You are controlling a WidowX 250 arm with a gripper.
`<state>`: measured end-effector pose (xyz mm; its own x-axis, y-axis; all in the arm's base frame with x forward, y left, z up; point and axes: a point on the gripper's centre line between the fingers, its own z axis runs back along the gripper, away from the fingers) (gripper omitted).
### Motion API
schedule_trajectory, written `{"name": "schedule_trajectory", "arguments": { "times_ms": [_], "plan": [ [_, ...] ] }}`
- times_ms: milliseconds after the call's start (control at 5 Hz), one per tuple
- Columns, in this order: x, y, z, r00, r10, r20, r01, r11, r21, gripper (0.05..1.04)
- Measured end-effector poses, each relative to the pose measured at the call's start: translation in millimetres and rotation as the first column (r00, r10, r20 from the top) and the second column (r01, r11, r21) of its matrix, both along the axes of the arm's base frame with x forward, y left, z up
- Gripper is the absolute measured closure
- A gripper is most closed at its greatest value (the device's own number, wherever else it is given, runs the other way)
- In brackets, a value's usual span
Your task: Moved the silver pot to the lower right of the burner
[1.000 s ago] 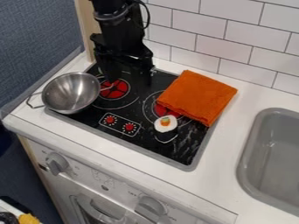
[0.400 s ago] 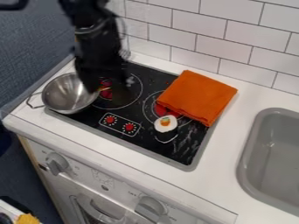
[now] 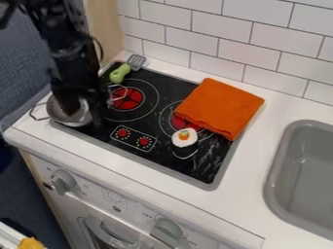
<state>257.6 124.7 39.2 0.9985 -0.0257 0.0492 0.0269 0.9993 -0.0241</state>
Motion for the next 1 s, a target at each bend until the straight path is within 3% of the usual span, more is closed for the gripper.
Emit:
{"name": "schedule_trajectory", "arguments": {
  "times_ms": [200, 400, 600, 800, 1000],
  "plan": [
    [6.6, -1.8, -27.4, 0.998, -0.001, -0.068, 0.003, 0.999, 0.034, 0.135],
    [9.6, -8.0, -30.5, 0.996, -0.026, -0.090, 0.032, 0.998, 0.061, 0.414],
    [9.8, -14.1, -25.6, 0.995, -0.061, -0.080, 0.066, 0.995, 0.068, 0.685],
    [5.8, -20.9, 3.6, 0.997, -0.074, -0.015, 0.075, 0.995, 0.073, 0.898],
    [10.0, -37.0, 36.5, 0.994, -0.096, 0.049, 0.094, 0.994, 0.058, 1.015]
  ]
}}
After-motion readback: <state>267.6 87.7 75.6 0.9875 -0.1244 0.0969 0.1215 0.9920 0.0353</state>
